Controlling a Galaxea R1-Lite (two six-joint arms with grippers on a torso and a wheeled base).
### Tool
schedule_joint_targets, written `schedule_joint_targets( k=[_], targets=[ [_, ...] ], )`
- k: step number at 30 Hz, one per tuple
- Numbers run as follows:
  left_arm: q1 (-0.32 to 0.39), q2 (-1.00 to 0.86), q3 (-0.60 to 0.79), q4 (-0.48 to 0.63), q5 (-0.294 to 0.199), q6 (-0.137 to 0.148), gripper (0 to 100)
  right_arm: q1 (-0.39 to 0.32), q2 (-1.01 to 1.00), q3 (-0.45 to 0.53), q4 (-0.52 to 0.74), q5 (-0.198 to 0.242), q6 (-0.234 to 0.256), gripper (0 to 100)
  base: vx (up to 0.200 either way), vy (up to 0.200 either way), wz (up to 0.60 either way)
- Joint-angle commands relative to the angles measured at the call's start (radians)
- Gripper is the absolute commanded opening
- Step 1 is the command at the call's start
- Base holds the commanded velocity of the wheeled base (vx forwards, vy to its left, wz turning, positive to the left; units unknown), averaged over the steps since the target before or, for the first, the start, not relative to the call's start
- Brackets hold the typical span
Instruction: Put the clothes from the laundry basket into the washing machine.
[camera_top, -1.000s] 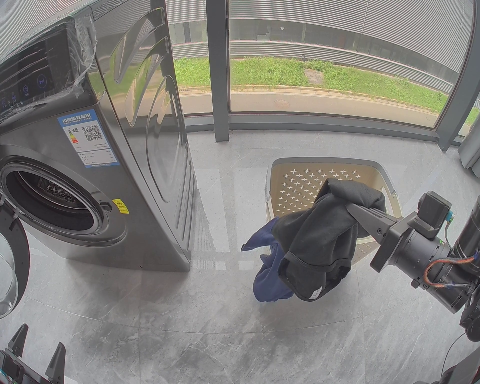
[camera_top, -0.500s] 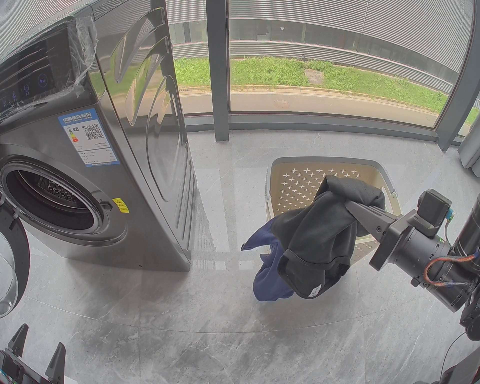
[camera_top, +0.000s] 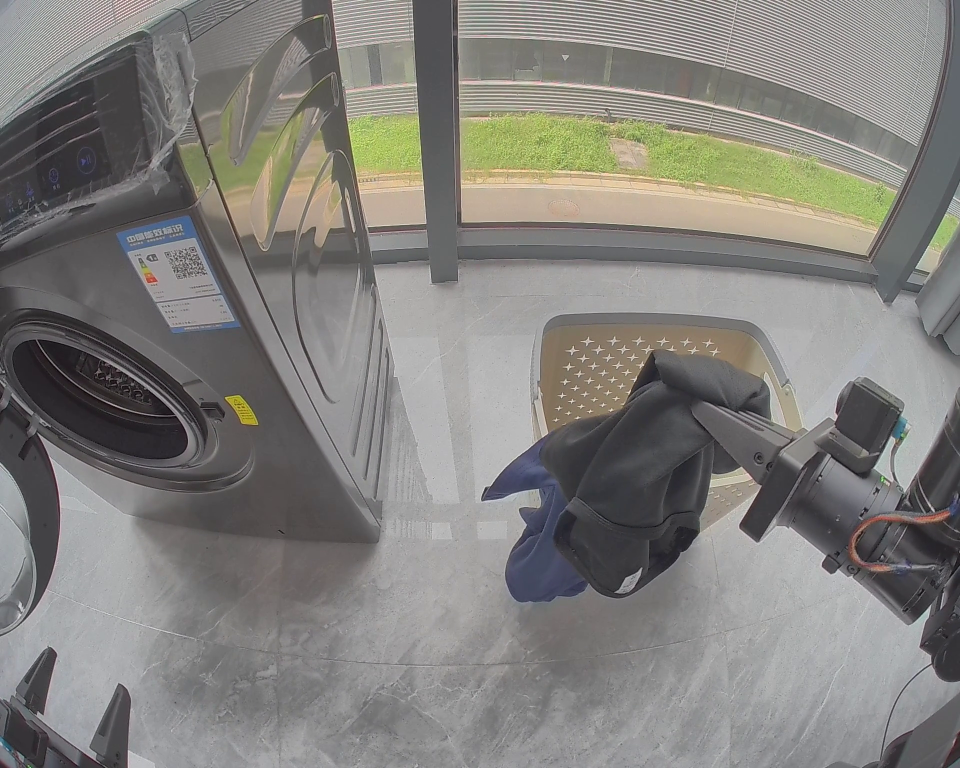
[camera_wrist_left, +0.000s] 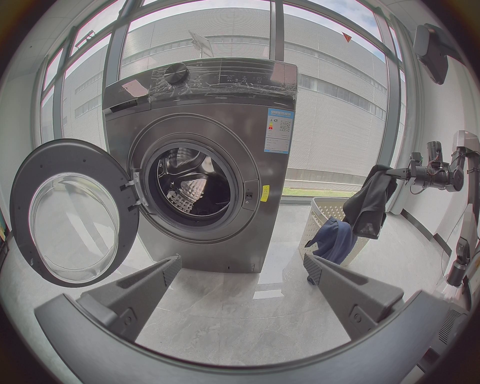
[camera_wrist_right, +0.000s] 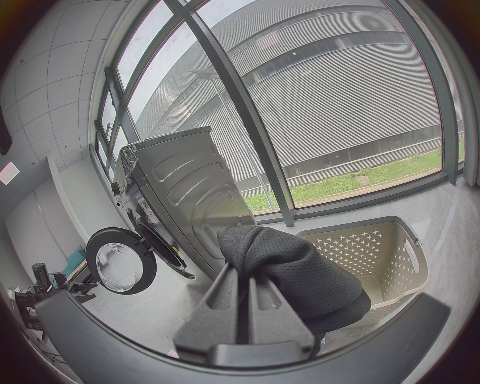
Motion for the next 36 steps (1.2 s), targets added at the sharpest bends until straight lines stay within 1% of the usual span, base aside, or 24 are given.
schedule_joint_targets(
  k=[1, 26, 32, 36],
  targets=[
    [0.0, -0.012, 0.015, 0.0, 0.0, 0.0, 100, 0.001, 0.006, 0.0, 0.0, 0.0, 0.0, 0, 0.0, 0.2, 0.0],
    [0.0, -0.012, 0.015, 0.0, 0.002, -0.001, 100, 0.001, 0.003, -0.001, 0.0, 0.0, -0.005, 0, 0.0, 0.2, 0.0],
    [0.0, -0.012, 0.015, 0.0, 0.002, -0.001, 100, 0.001, 0.003, -0.001, 0.0, 0.0, -0.007, 0, 0.0, 0.0, 0.0],
    [-0.001, -0.012, 0.016, 0.0, 0.002, -0.001, 100, 0.001, 0.004, 0.003, 0.0, 0.0, -0.005, 0, -0.2, 0.0, 0.0]
  ],
)
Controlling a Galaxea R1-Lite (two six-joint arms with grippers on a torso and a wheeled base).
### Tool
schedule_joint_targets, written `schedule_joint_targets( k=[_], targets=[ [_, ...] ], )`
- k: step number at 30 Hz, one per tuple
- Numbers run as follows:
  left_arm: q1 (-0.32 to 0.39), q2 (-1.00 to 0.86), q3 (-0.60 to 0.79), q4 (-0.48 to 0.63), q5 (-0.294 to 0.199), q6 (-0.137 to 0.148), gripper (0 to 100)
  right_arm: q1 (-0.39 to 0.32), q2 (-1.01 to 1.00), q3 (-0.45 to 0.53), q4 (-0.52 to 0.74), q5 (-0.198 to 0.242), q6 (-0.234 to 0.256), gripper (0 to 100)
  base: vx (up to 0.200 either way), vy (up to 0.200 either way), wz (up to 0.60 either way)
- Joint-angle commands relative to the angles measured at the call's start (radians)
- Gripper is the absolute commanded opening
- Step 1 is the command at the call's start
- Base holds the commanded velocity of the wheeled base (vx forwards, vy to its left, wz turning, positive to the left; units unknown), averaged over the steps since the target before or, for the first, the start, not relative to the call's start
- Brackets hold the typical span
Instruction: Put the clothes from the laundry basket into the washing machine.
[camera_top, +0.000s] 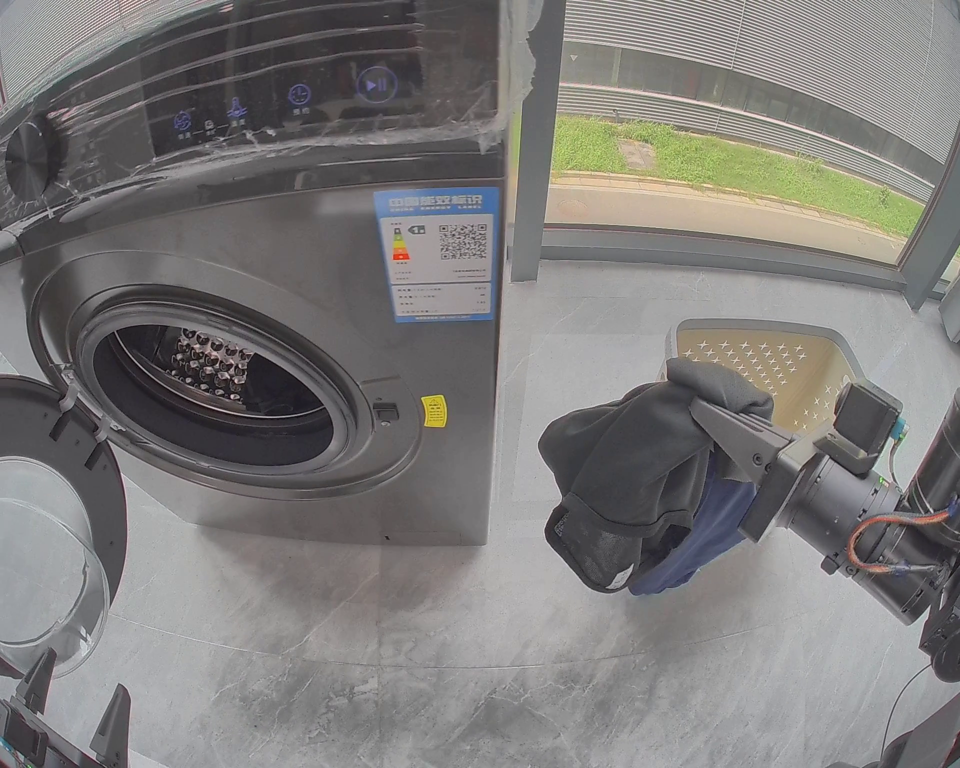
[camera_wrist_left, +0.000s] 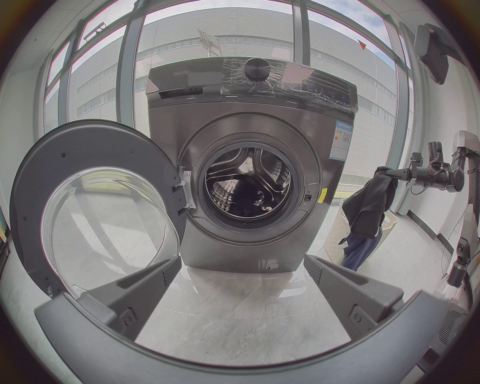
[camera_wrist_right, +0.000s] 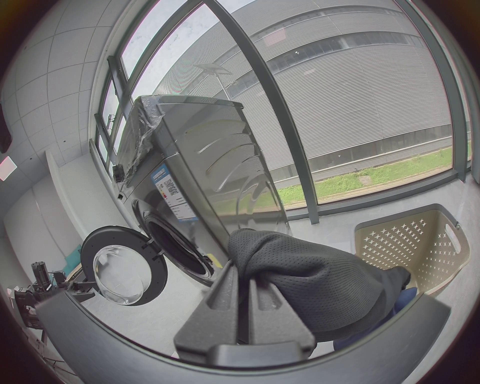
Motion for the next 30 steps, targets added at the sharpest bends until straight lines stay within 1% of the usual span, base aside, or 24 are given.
schedule_joint_targets(
  k=[1, 8, 13, 30],
  targets=[
    [0.0, -0.012, 0.016, 0.0, 0.0, -0.001, 100, 0.001, 0.002, 0.003, 0.0, 0.0, 0.0, 0, -0.2, 0.0, 0.0],
    [-0.001, -0.012, 0.016, 0.0, 0.0, -0.001, 100, 0.001, 0.004, 0.003, 0.0, 0.0, 0.0, 0, -0.2, 0.0, 0.0],
    [0.0, -0.012, 0.016, 0.0, 0.0, -0.001, 100, 0.001, 0.005, 0.003, 0.0, 0.0, -0.002, 0, 0.0, 0.0, 0.0],
    [-0.001, -0.012, 0.015, 0.0, 0.0, -0.002, 100, 0.001, 0.005, -0.003, 0.0, 0.0, -0.002, 0, 0.0, 0.2, 0.0]
  ],
)
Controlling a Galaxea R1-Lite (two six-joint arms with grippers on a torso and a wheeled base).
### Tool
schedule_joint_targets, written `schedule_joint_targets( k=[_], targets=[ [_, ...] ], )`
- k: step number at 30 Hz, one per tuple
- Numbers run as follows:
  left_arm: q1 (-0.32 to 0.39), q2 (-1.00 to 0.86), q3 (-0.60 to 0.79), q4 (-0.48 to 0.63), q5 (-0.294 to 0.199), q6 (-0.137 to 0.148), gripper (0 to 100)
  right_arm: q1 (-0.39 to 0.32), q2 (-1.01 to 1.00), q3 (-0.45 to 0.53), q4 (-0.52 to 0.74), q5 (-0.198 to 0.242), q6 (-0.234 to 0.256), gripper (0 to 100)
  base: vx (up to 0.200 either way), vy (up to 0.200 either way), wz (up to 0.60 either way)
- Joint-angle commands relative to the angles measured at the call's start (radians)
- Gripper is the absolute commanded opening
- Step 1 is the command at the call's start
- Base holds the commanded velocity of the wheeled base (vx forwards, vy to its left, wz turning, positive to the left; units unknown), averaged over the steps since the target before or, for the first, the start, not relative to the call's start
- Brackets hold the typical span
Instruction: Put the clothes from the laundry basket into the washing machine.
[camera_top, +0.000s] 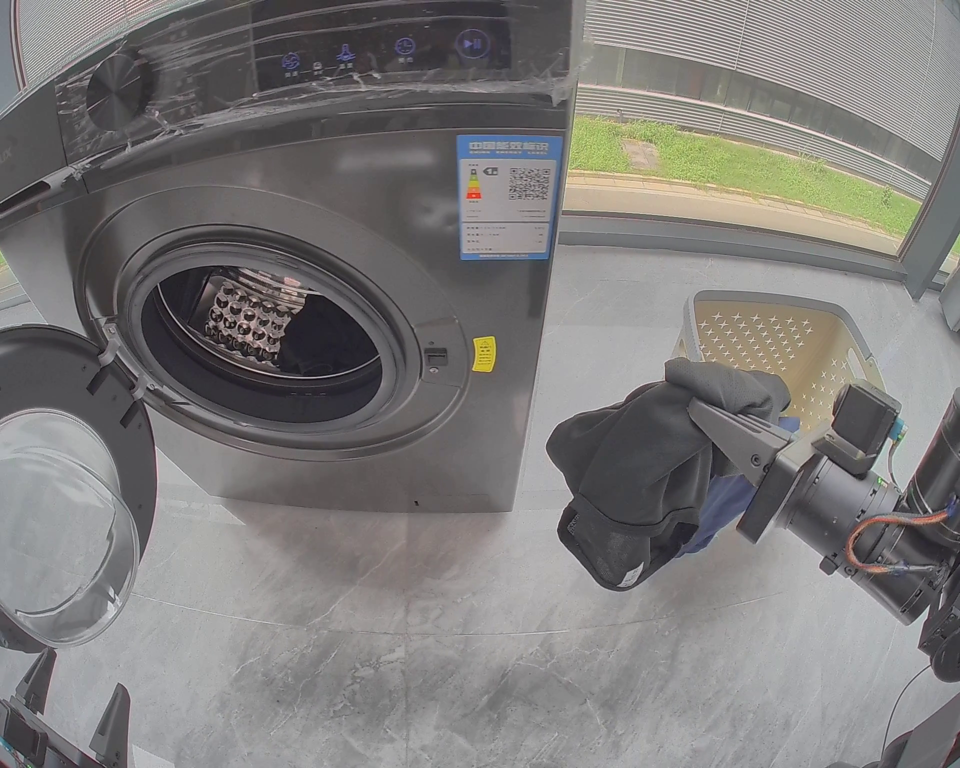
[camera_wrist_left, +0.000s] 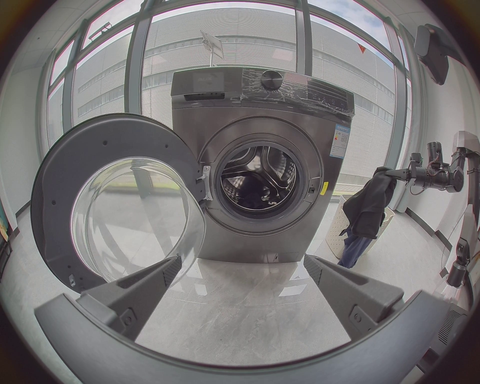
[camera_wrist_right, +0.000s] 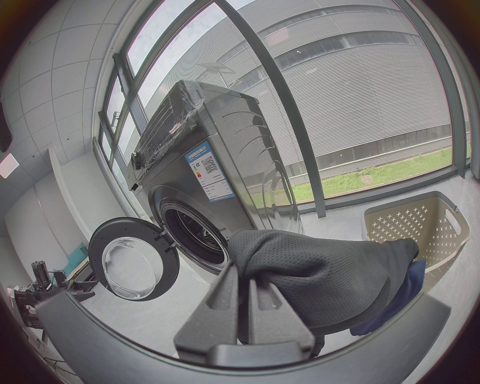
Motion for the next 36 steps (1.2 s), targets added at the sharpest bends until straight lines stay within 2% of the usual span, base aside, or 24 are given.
schedule_joint_targets(
  k=[1, 11, 25, 34, 36],
  targets=[
    [0.0, -0.012, 0.015, 0.0, -0.001, 0.0, 100, 0.0, 0.001, -0.003, 0.0, -0.002, 0.0, 0, 0.0, 0.2, 0.0],
    [0.0, -0.012, 0.015, 0.0, -0.001, 0.0, 100, 0.0, 0.001, -0.003, 0.0, -0.002, 0.0, 0, 0.0, 0.2, 0.0],
    [0.0, -0.01, 0.015, 0.0, 0.0, 0.0, 100, -0.001, 0.0, -0.003, 0.0, -0.002, 0.0, 0, 0.0, 0.0, 0.0],
    [0.0, -0.012, 0.015, 0.002, 0.0, 0.001, 100, -0.001, 0.0, -0.003, 0.0, -0.002, 0.0, 0, -0.2, 0.0, 0.0],
    [0.0, -0.012, 0.015, 0.0, 0.0, 0.0, 100, 0.0, 0.0, -0.001, 0.0, -0.002, 0.0, 0, 0.0, 0.0, 0.0]
  ],
)
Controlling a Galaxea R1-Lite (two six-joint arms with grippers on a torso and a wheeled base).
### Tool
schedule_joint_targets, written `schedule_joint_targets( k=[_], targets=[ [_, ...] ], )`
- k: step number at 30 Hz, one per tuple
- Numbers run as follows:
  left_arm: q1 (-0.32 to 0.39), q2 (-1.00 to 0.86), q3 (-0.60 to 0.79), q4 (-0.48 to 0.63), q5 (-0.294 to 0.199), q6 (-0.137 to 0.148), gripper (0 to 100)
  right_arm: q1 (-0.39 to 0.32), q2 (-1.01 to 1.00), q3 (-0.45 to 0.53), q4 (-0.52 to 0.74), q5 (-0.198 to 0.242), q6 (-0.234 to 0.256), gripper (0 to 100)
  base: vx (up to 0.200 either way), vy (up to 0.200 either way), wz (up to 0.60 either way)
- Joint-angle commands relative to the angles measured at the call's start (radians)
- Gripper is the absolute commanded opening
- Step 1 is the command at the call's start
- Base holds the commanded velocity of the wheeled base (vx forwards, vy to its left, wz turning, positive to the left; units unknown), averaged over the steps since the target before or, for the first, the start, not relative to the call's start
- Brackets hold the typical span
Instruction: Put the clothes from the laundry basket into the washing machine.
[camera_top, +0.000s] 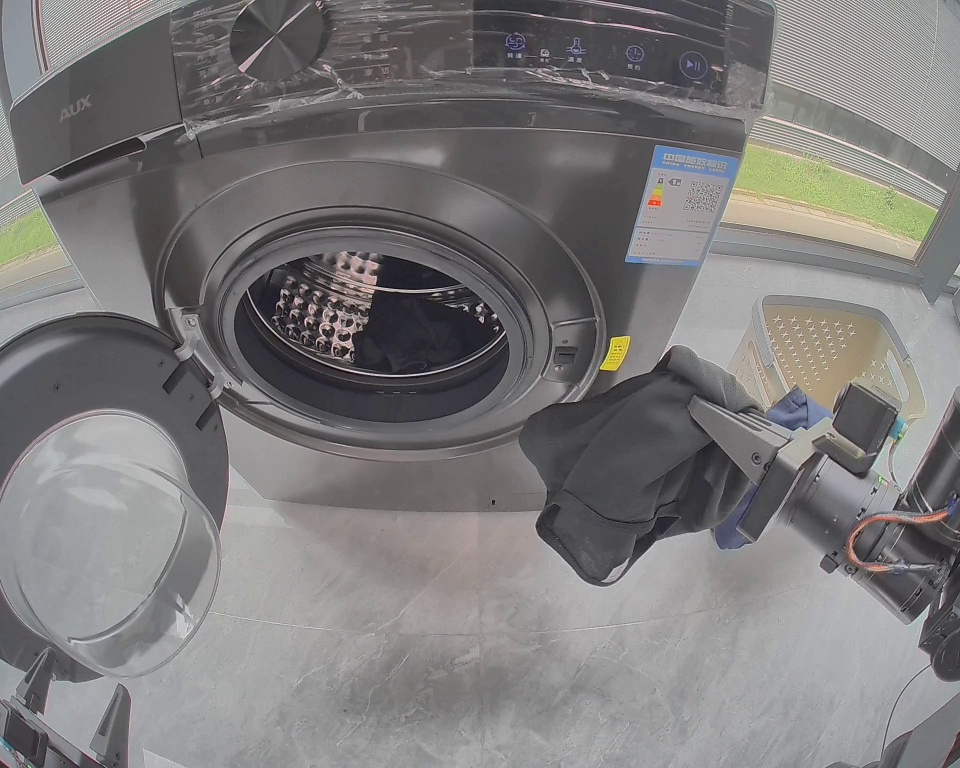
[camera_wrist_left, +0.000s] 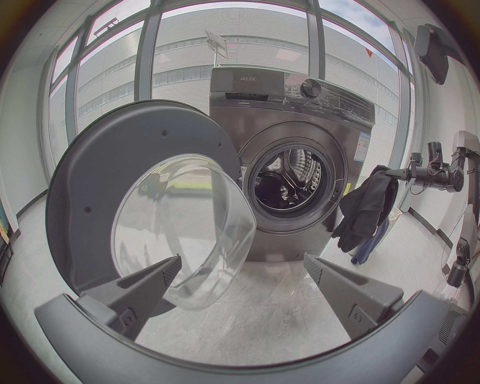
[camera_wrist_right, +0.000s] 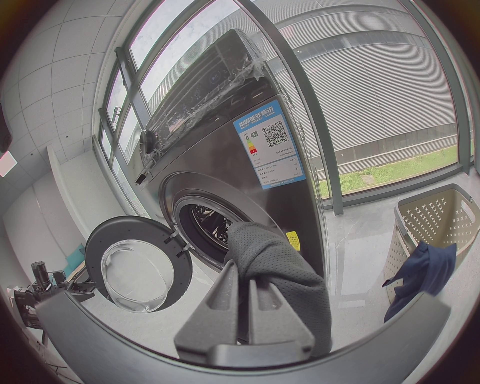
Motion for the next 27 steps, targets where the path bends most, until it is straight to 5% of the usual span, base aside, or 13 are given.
schedule_joint_targets(
  k=[1, 7, 27],
  targets=[
    [0.0, -0.012, 0.015, 0.0, -0.001, -0.001, 100, -0.001, 0.0, 0.0, 0.0, 0.0, 0.0, 0, 0.0, 0.0, 0.0],
    [0.0, -0.011, 0.015, 0.001, -0.001, 0.001, 100, -0.001, 0.0, 0.001, 0.0, -0.001, 0.0, 0, 0.0, 0.0, 0.0],
    [0.0, -0.012, 0.015, 0.0, 0.0, 0.001, 100, -0.001, 0.001, 0.007, -0.002, 0.0, 0.003, 0, 0.0, 0.19, 0.0]
  ],
)
